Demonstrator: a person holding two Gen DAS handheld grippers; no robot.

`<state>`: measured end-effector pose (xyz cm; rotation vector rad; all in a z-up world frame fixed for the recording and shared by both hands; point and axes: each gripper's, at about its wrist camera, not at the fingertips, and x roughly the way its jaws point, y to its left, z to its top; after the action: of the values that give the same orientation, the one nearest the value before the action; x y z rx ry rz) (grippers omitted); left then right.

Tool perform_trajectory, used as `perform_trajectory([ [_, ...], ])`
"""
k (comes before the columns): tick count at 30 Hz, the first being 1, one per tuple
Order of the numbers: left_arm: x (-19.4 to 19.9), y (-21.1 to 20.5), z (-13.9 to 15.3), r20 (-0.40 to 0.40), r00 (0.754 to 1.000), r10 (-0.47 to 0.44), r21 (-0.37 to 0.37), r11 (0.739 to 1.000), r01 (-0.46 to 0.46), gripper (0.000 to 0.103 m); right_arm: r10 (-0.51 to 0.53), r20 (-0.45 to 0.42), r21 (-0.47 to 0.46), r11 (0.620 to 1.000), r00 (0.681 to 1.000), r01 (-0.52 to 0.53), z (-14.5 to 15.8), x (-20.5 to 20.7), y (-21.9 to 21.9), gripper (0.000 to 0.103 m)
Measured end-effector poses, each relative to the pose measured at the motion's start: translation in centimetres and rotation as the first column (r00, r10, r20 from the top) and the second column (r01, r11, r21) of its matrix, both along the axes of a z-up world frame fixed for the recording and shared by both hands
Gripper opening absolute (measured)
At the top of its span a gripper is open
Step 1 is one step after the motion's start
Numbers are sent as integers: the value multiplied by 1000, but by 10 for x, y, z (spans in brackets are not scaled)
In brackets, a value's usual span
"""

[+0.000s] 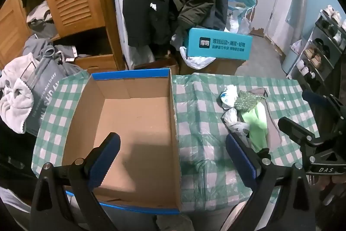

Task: Organize soft objects

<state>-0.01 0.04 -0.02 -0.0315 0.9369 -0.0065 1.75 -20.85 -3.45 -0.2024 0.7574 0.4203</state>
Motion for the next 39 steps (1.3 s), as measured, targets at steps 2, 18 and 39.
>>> perform_trajectory([
  [2,0,0,0,-4,1000,-4,1,1000,4,99,0,0,-1,1000,1000,0,0,0,0,101],
  [18,-2,1,-4,3,1000,-22,-18,1000,22,99,7,-8,-3,1000,1000,-7,-3,-1,1,101],
  [39,1,-1,-7,-25,1000,-11,-26,1000,10,99,6,-13,-3,1000,1000,-6,-3,-1,2,101],
])
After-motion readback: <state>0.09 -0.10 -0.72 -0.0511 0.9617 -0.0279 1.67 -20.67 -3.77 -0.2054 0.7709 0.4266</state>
